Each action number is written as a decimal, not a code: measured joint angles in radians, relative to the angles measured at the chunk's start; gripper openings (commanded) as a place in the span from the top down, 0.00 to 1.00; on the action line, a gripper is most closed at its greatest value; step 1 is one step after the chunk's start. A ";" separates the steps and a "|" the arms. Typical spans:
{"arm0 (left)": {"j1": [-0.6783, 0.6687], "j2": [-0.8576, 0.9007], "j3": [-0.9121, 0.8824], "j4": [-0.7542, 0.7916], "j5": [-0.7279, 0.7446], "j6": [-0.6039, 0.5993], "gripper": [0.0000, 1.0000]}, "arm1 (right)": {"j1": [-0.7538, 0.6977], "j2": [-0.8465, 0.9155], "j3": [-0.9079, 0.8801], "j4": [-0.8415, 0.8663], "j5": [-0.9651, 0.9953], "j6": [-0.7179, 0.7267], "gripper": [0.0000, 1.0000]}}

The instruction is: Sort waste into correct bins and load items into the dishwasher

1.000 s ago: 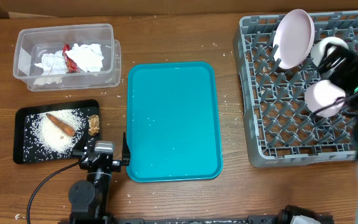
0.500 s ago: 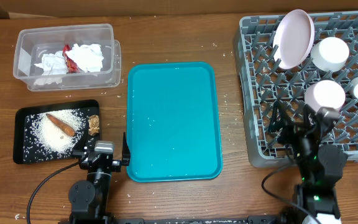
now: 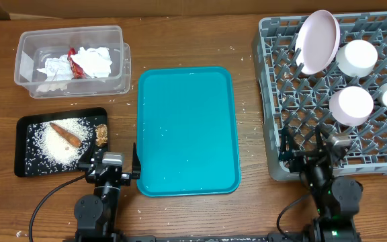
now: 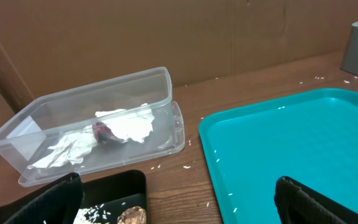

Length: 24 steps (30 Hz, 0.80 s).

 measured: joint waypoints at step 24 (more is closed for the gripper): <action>0.000 0.000 0.000 0.000 0.000 0.000 0.00 | 0.028 -0.286 -0.039 -0.221 0.076 -0.028 0.00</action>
